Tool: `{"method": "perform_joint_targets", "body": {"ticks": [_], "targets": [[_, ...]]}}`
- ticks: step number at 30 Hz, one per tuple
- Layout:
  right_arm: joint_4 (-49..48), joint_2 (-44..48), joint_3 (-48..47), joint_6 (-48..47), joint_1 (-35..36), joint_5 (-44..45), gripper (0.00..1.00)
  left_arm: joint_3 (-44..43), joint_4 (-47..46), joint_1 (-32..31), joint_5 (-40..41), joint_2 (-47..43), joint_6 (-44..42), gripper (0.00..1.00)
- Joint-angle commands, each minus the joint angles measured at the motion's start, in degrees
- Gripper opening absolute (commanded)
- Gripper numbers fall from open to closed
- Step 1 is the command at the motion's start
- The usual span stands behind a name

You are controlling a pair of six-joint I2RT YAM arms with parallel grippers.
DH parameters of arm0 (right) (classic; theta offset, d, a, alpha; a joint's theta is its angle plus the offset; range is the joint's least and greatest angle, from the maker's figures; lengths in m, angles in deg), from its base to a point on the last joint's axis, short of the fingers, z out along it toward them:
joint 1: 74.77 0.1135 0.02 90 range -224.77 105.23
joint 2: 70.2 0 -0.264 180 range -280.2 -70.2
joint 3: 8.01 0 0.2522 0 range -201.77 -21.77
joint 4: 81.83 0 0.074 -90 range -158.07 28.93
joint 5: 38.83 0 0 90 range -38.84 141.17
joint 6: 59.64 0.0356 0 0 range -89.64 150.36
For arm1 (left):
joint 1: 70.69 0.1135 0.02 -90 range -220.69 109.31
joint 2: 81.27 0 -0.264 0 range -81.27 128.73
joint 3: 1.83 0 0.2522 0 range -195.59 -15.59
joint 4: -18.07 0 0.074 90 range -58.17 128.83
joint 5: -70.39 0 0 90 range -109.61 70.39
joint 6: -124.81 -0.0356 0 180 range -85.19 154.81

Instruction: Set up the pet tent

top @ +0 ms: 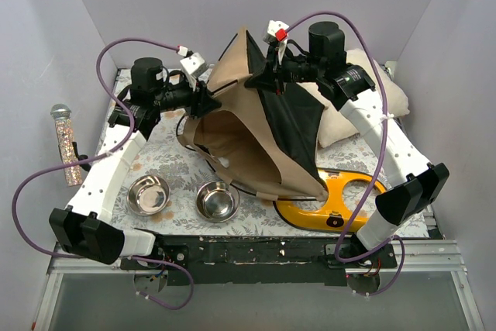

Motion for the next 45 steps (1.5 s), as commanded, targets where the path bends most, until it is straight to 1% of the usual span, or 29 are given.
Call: {"method": "perform_joint_targets", "body": {"ticks": [1,2,3,4,7,14,16,21,26,28,29,30,31,32,34,35,37,38,40,41,42,45], "targets": [[2.33,0.26,-1.67,-1.28,-0.13,0.96,0.01,1.75,3.42,1.42,1.26,-5.27,-3.77,0.18],[2.6,0.09,-1.94,-1.55,-0.04,0.78,0.01,2.28,3.07,1.34,0.22,-5.71,-4.64,0.09],[2.77,-0.09,-2.2,-1.64,-0.13,0.43,0.01,2.37,2.63,1.25,-0.84,-5.89,-5.26,0.02],[2.86,-0.26,-2.55,-1.72,-0.13,0.17,0.01,2.02,2.71,1.07,-1.63,-5.46,-5.44,0.0],[3.48,-0.61,-3.61,-2.08,-0.04,-0.54,0.01,-0.52,6.47,-0.24,-2.17,-1.95,-7.62,0.0],[6.73,-0.62,-5.28,-5.15,-0.04,-1.85,0.01,-0.61,11.4,-4.55,2.75,1.66,-13.52,0.0],[7.34,-0.27,-5.28,-5.94,-0.04,-2.29,0.04,-0.88,12.81,-4.9,3.89,2.8,-13.96,0.0],[9.27,0.0,-5.45,-9.71,0.31,-2.91,0.05,-1.58,14.4,-6.04,6.62,4.91,-15.45,0.0],[13.84,-1.14,-6.68,-14.38,1.97,-2.65,0.08,-3.16,14.75,-7.54,7.06,6.41,-17.04,0.0],[14.81,-1.67,-6.42,-14.99,2.68,-2.38,0.09,-5.0,14.75,-8.42,6.71,6.76,-17.04,0.0],[14.21,-2.02,-6.07,-14.13,3.38,-2.21,0.11,-7.53,14.32,-9.47,6.8,7.2,-16.43,0.0],[13.07,-2.11,-5.9,-13.25,3.65,-2.12,0.1,-8.34,13.88,-9.56,6.8,7.2,-15.47,0.0],[10.97,-2.02,-5.72,-10.98,3.56,-1.42,0.02,-9.39,13.53,-9.56,7.06,7.38,-14.5,0.0],[8.69,-1.93,-5.37,-8.26,3.56,0.15,0.01,-10.19,13.17,-9.56,7.58,7.21,-13.1,0.07],[4.73,-0.97,-4.41,-5.08,2.78,2.62,0.01,-11.16,10.99,-8.87,8.99,5.98,-8.1,0.29],[2.1,-0.27,-3.18,-3.06,2.07,2.89,0.01,-10.73,9.15,-7.56,8.12,5.02,-5.03,0.45],[-5.1,2.18,0.85,2.9,-0.38,3.15,0.01,-7.93,1.44,-3.0,5.84,1.42,2.52,0.62],[-9.83,3.68,3.66,5.89,-1.52,3.24,0.01,-6.0,-2.35,0.07,4.87,-0.77,6.56,0.69],[-18.19,6.05,9.2,11.96,-3.72,4.11,0.01,-2.39,-10.0,7.1,3.55,-4.38,13.68,0.76],[-21.28,6.93,10.7,14.07,-4.43,4.91,0.01,-0.63,-14.64,9.4,3.81,-6.31,17.29,0.79],[-22.7,7.2,11.15,15.23,-4.96,5.87,0.01,0.86,-16.87,11.77,4.33,-7.81,19.59,0.82],[-25.16,6.68,10.89,17.25,-5.49,6.76,0.01,5.52,-16.19,14.95,6.18,-12.29,24.08,0.85]]}}
